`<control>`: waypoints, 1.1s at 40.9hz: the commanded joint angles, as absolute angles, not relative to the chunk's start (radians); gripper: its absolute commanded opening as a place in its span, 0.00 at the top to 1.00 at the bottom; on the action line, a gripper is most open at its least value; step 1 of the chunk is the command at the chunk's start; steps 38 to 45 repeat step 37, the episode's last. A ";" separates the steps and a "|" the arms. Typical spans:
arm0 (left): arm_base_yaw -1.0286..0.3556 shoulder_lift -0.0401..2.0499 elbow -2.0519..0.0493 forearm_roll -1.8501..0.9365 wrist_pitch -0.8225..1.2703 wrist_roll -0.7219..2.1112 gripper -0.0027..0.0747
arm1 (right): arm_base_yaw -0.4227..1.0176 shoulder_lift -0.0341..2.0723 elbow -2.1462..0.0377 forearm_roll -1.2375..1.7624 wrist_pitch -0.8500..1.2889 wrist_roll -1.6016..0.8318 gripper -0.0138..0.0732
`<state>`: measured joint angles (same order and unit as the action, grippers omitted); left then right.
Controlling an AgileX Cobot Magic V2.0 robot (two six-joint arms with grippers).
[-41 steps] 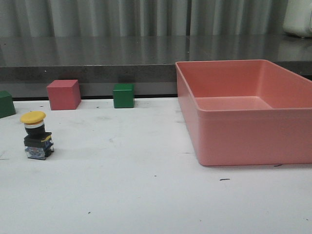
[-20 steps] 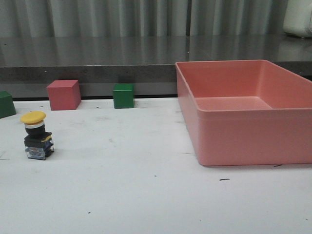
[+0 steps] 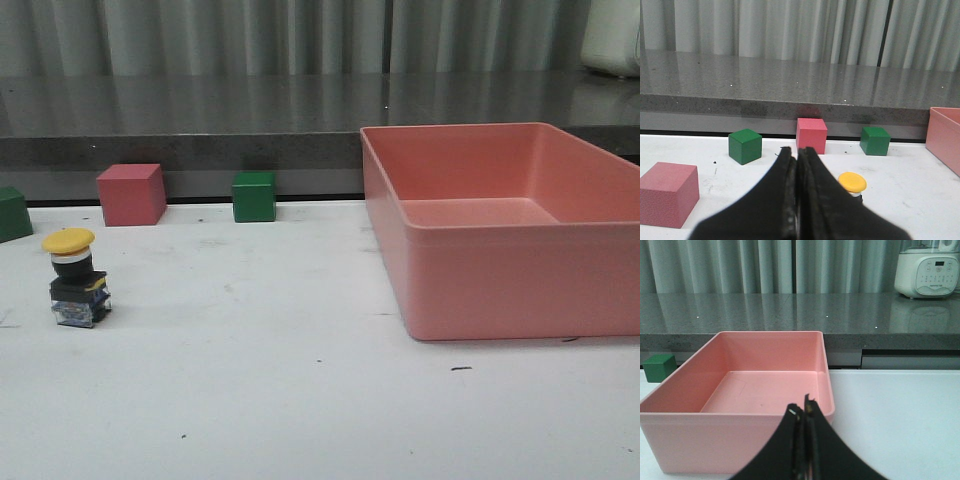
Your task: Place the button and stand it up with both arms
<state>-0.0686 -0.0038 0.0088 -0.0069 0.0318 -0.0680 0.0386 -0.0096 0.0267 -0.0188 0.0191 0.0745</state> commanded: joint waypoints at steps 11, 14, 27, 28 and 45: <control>-0.068 -0.025 0.025 -0.008 -0.051 -0.066 0.99 | 0.034 -0.030 0.025 0.036 -0.090 0.012 0.92; -0.068 -0.025 0.025 -0.008 -0.051 -0.066 0.99 | 0.034 -0.029 0.024 0.036 -0.090 0.012 0.92; -0.068 -0.025 0.025 -0.008 -0.051 -0.066 0.99 | 0.034 -0.029 0.024 0.036 -0.090 0.012 0.92; -0.068 -0.025 0.025 -0.008 -0.051 -0.066 0.99 | 0.034 -0.029 0.024 0.036 -0.090 0.012 0.92; -0.068 -0.025 0.025 -0.008 -0.051 -0.066 0.99 | 0.034 -0.029 0.024 0.036 -0.090 0.012 0.92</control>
